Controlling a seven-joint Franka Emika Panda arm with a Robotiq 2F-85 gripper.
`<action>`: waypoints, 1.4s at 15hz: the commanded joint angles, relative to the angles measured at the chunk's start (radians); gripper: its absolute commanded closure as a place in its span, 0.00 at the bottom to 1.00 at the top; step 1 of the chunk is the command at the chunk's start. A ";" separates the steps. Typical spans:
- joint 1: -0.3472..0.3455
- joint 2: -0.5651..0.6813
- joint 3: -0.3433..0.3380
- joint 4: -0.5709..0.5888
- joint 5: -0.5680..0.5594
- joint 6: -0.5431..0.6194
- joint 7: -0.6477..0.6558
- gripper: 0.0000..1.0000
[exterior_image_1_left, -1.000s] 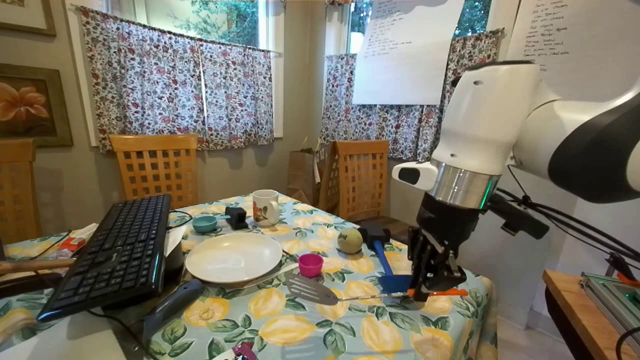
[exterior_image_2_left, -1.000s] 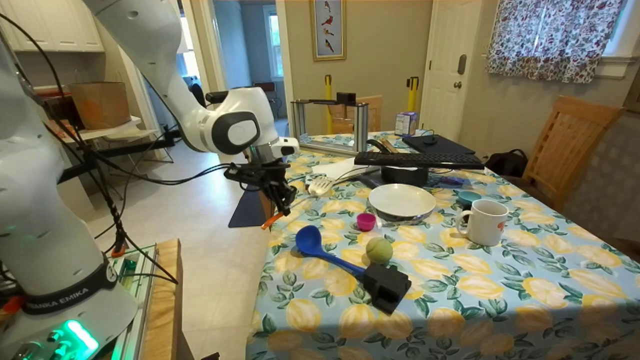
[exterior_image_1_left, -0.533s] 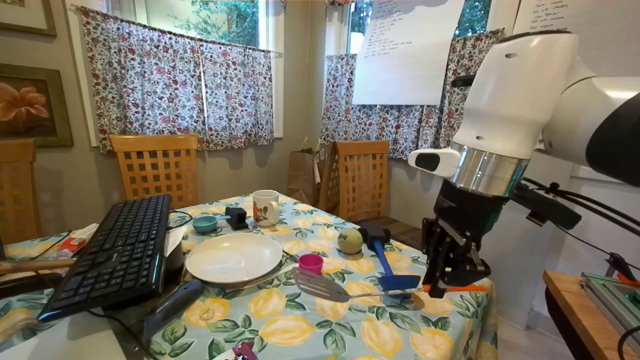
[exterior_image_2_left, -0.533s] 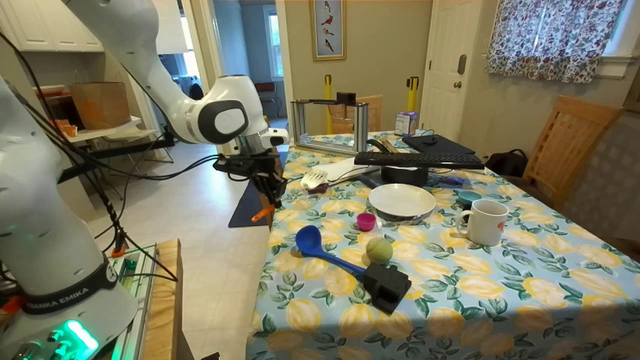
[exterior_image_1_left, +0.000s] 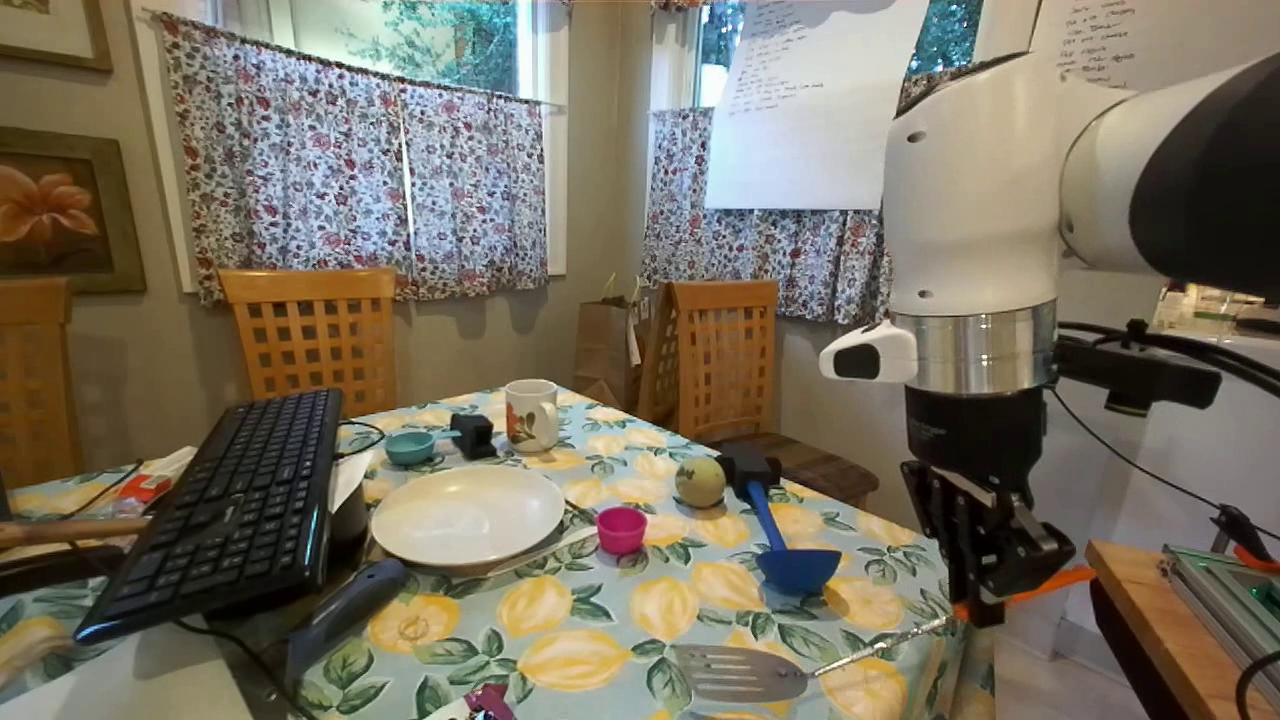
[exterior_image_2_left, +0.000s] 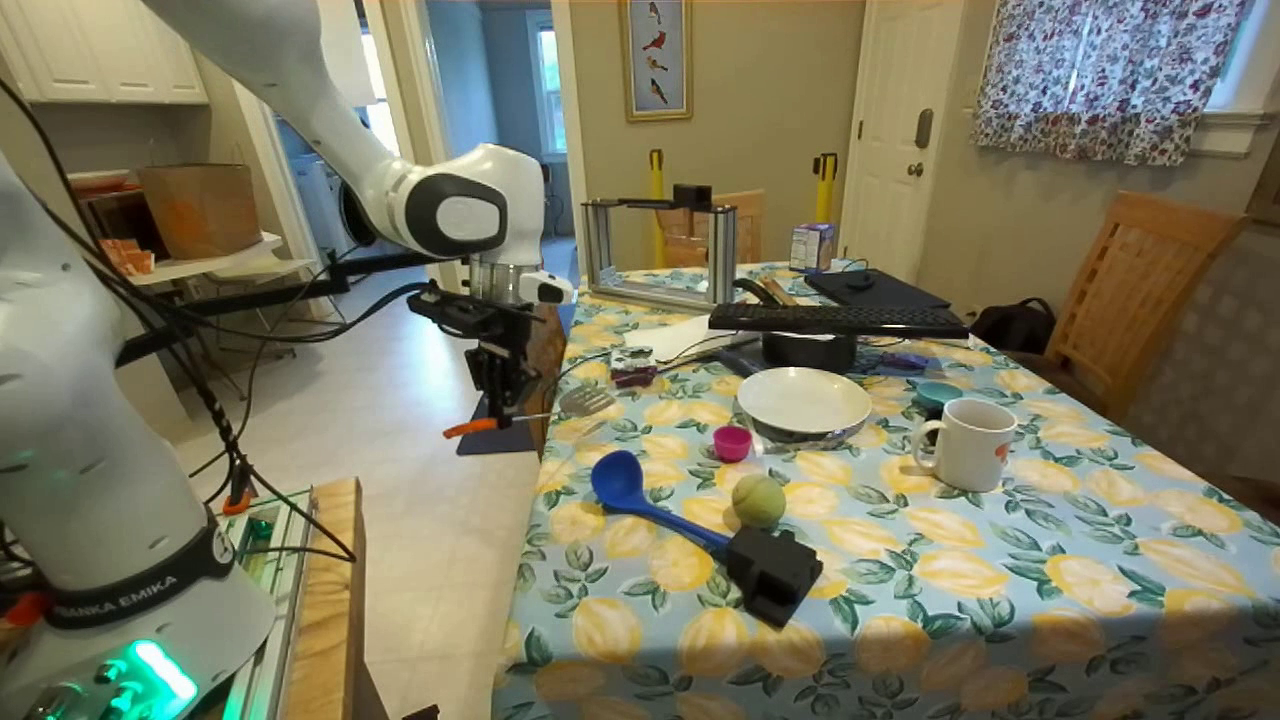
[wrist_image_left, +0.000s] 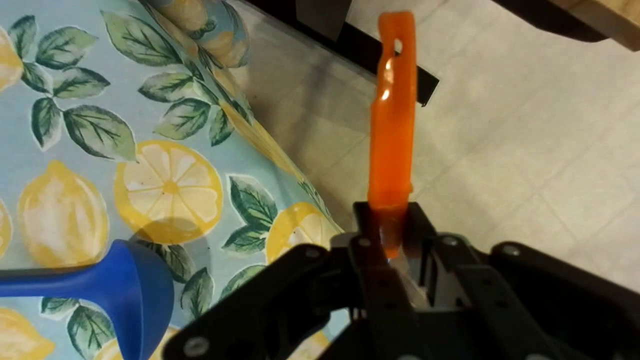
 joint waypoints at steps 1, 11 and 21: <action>-0.010 0.000 0.006 0.012 0.001 -0.021 0.000 0.81; 0.005 0.196 0.028 0.144 -0.278 -0.011 0.208 0.95; 0.037 0.260 0.049 0.232 -0.244 -0.007 0.171 0.81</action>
